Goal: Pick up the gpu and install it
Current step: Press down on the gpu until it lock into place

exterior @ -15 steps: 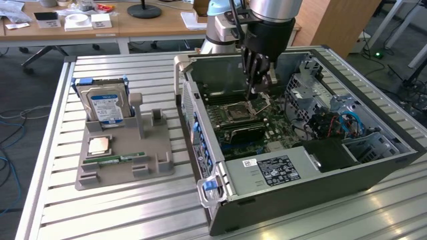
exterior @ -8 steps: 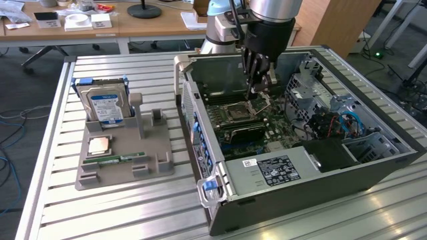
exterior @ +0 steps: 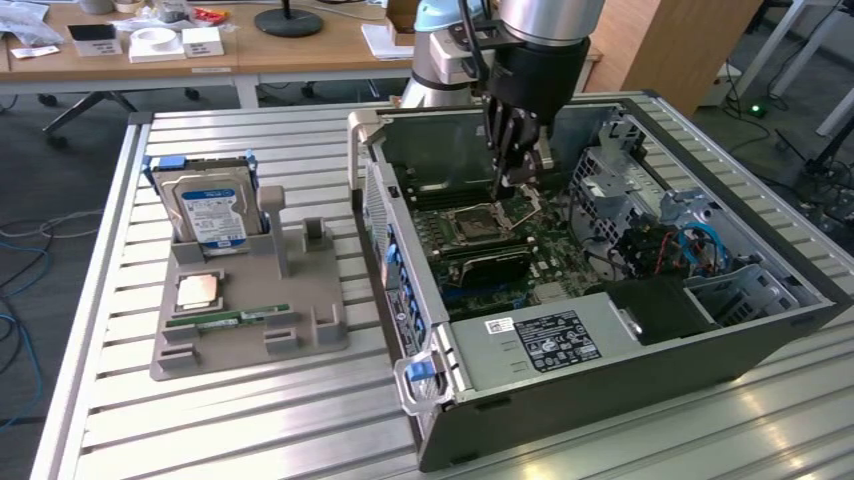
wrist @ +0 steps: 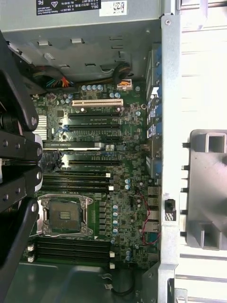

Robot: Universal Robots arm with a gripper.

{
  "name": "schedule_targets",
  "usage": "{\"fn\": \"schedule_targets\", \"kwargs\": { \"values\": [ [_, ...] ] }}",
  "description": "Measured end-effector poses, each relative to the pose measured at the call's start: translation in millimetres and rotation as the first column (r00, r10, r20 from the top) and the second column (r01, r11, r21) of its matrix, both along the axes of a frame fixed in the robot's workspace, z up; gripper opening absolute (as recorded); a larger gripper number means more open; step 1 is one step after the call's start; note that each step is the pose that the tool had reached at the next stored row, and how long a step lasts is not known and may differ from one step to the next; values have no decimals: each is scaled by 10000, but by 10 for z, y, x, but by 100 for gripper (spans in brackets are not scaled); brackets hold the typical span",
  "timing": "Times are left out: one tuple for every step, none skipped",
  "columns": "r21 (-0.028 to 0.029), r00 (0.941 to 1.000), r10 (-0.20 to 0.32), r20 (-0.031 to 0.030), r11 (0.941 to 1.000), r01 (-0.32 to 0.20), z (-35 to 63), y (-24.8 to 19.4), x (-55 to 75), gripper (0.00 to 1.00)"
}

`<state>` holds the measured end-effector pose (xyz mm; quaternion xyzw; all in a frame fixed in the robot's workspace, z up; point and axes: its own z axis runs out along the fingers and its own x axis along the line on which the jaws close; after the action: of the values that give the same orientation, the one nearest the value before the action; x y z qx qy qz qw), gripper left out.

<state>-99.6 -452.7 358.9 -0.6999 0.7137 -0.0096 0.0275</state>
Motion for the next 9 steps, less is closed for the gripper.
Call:
{"fn": "schedule_targets", "kwargs": {
  "values": [
    [-1, 10000, -20, -3, 10000, 20, -8, 2, 1, 11],
    [-2, 10000, -43, -6, 10000, 43, -19, 5, 3, 11],
    [-2, 10000, -59, -11, 10000, 59, -31, 7, 6, 11],
    [-1, 10000, -75, -20, 10000, 75, -45, 8, 8, 11],
    [-2, 10000, -91, -32, 10000, 91, -58, 10, 10, 11],
    [-6, 9999, -109, -48, 9999, 109, -68, 12, 13, 11],
    [-13, 9999, -126, -67, 9999, 126, -78, 14, 16, 11],
    [-22, 9999, -145, -90, 9999, 145, -88, 16, 20, 11],
    [-32, 9998, -162, -113, 9999, 162, -98, 18, 23, 11]
  ]
}}
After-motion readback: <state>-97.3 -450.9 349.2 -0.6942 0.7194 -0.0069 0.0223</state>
